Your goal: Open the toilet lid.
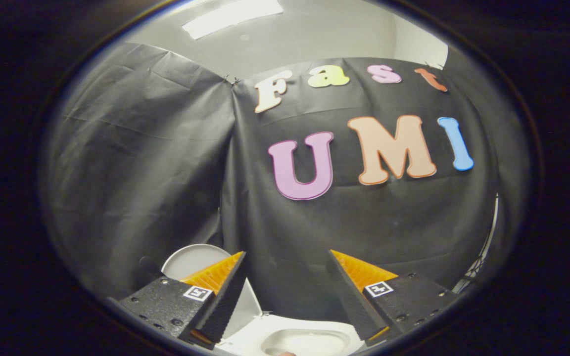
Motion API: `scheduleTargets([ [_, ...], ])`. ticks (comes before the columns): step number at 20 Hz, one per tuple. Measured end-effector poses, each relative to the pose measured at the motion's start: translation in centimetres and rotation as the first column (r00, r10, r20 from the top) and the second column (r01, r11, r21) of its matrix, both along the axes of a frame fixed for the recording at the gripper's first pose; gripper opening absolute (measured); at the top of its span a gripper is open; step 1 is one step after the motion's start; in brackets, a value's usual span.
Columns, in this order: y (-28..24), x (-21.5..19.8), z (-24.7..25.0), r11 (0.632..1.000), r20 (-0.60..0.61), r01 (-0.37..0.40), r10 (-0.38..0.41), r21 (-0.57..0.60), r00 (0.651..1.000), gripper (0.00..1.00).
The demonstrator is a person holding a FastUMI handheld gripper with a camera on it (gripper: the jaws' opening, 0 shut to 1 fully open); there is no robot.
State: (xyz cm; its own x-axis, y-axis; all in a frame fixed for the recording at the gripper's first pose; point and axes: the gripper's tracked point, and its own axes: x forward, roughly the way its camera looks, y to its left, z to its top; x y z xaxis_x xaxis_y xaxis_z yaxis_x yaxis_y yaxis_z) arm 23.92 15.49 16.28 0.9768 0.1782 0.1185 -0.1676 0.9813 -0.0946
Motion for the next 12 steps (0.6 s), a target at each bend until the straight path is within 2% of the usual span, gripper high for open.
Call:
scheduleTargets([
  [5, -7.6, -4.1, 0.2, 0.993, 0.042, 0.115, -0.116, 0.026, 0.992, 0.96],
  [12, -15.0, -8.9, -0.4, 0.972, 0.066, 0.235, -0.236, 0.024, 0.969, 0.93],
])
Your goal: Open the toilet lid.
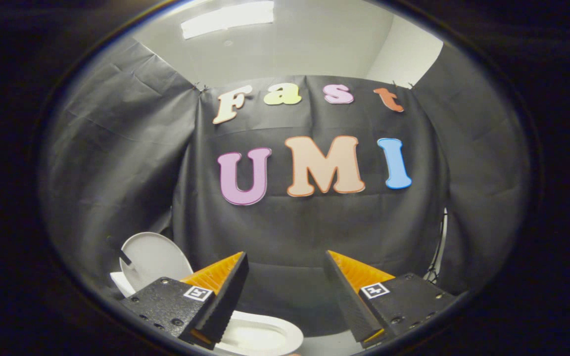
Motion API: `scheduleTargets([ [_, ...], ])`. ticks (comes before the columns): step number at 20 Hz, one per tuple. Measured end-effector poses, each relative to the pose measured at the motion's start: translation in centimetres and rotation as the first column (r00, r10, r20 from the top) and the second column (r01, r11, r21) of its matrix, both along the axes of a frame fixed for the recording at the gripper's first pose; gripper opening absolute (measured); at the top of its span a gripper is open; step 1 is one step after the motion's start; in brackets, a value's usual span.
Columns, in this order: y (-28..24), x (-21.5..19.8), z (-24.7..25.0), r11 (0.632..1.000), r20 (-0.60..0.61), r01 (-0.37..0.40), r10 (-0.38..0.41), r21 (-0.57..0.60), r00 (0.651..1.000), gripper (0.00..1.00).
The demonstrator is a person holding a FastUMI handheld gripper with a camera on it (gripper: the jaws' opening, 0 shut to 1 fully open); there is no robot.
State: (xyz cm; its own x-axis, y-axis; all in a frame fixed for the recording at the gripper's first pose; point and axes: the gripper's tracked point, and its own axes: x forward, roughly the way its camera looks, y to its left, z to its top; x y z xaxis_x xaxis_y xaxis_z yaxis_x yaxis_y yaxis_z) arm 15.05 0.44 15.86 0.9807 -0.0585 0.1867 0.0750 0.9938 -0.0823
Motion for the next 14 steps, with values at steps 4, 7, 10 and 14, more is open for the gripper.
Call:
scheduleTargets([
  [4, -2.9, -2.1, -1.0, 0.999, -0.011, 0.052, -0.052, -0.009, 0.999, 0.93],
  [7, -4.3, -3.2, -2.0, 0.998, -0.027, 0.060, -0.059, 0.003, 0.998, 0.93],
  [10, -5.4, -3.7, -3.4, 0.998, -0.043, 0.063, -0.063, 0.019, 0.997, 0.93],
  [14, -6.4, -4.1, -5.3, 0.998, -0.075, 0.036, -0.032, 0.052, 0.997, 0.89],
])
